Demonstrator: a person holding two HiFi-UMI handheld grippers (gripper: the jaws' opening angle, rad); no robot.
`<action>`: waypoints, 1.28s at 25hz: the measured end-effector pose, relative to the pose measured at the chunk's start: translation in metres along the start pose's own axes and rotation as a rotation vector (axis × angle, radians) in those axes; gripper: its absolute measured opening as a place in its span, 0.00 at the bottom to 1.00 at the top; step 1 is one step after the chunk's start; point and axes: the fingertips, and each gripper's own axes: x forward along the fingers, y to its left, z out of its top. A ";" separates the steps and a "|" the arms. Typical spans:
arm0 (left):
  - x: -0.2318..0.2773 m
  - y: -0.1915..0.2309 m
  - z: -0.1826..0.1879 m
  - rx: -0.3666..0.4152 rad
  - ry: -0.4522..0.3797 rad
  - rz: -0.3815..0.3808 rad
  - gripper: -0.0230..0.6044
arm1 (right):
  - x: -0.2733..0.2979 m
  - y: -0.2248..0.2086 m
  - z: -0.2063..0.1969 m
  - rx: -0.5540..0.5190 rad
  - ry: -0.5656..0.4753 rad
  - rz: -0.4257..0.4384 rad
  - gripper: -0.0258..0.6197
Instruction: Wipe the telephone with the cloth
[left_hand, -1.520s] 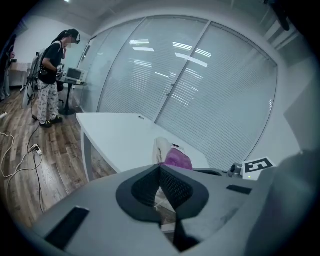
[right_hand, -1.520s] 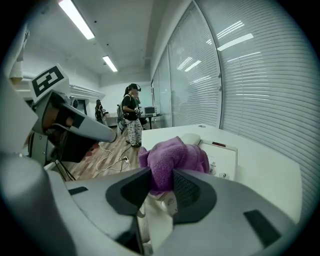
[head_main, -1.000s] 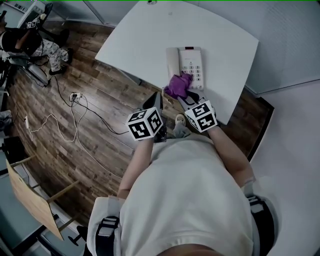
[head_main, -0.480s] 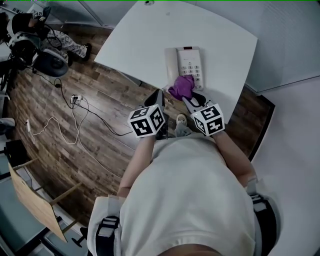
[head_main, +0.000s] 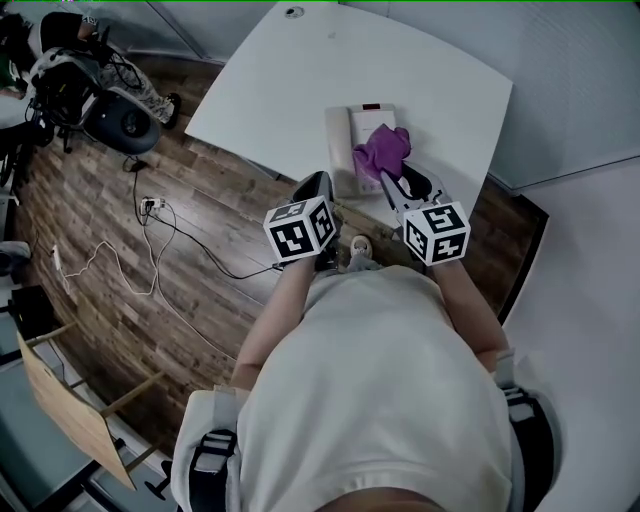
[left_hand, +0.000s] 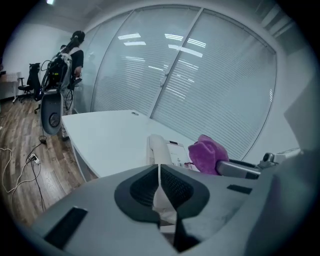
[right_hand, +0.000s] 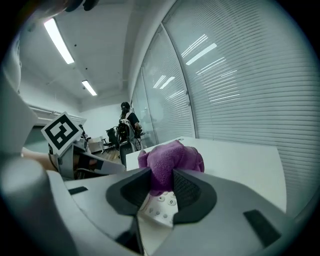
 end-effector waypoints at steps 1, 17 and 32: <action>0.005 -0.002 0.002 0.002 0.003 0.000 0.07 | 0.002 -0.004 0.005 -0.001 -0.009 -0.003 0.25; 0.066 -0.013 0.008 0.104 0.065 0.066 0.45 | 0.027 -0.031 0.038 0.011 -0.065 0.002 0.25; 0.150 -0.008 0.015 0.137 0.082 0.217 0.43 | 0.071 -0.095 0.030 0.050 -0.019 0.029 0.25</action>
